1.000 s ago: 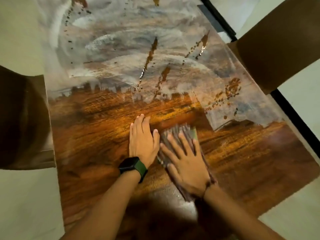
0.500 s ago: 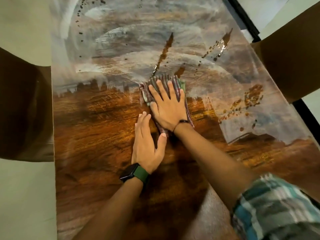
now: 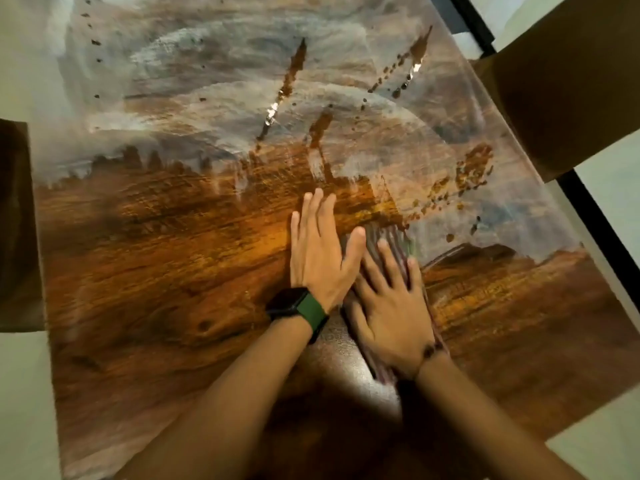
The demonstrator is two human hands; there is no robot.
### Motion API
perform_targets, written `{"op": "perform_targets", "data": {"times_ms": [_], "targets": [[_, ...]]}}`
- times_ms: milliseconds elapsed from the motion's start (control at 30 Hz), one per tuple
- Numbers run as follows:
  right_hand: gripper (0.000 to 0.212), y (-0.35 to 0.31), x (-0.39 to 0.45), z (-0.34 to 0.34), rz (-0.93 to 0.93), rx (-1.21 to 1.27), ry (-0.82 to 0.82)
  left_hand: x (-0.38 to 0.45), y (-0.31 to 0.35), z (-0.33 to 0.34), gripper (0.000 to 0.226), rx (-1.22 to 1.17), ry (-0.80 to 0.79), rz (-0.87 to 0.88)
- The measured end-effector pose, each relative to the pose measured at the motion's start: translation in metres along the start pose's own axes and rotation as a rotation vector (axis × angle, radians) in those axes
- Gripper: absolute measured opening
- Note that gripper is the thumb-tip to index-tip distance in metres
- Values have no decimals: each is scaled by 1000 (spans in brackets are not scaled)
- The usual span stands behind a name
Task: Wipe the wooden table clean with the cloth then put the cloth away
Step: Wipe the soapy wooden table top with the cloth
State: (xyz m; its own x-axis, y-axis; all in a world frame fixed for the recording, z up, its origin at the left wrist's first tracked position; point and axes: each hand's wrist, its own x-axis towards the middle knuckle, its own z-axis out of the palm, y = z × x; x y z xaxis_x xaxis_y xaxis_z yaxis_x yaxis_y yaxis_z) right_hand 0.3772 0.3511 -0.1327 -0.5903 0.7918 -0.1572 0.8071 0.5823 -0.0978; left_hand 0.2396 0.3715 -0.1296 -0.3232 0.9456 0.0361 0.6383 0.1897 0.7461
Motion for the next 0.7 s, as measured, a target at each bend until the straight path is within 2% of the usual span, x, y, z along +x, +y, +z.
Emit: {"op": "perform_targets", "data": {"times_ms": [100,167,233,300,367,500,567,700], "targets": [[59,45,89,-13,156,27,24,17,13,22,82,4,26,-75],[55,68,139,-23,229,70,6,19,12,29,83,80,18,-42],[54,75,152,-27,282,111,6,17,13,30,83,89,-6,-7],[55,65,124,-21,262,91,36,19,16,28,83,37,7,-3],[56,49,60,-11,204,33,62,23,23,30,84,-16,2,26],[57,44,-52,8,152,-54,62,26,47,53,96,-139,-131,127],[57,51,-63,11,125,-50,54,25,53,64,93,-134,-174,173],[59,66,-28,5,186,-4,45,27,48,68,74,-184,-151,203]]}}
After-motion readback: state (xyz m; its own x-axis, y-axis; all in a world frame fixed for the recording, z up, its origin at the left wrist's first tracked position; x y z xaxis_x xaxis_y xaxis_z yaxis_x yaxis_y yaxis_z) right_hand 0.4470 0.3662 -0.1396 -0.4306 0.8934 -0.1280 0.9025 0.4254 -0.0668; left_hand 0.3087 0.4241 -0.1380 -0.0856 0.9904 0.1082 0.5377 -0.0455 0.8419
